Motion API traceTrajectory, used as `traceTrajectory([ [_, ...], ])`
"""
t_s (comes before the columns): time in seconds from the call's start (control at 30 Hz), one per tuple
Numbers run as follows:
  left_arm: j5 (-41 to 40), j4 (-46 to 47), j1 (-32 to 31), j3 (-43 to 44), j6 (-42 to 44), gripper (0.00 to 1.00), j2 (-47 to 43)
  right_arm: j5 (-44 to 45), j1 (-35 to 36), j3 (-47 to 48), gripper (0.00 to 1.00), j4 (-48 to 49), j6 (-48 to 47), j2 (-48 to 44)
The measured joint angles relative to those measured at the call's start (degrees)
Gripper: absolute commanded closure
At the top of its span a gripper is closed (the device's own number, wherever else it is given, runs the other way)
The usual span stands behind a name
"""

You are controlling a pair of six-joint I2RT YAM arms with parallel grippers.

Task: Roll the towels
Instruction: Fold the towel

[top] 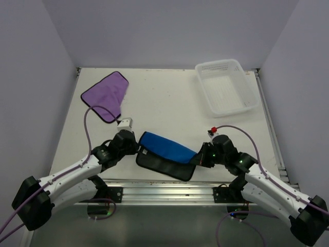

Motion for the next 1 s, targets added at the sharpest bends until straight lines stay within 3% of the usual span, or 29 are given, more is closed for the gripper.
traceTrajectory([
  [1.0,4.8,-6.1,0.0,-5.1,-3.1,1.00,-8.2,-9.2,0.0,-4.0,1.00,-4.5,-1.7,-0.8],
])
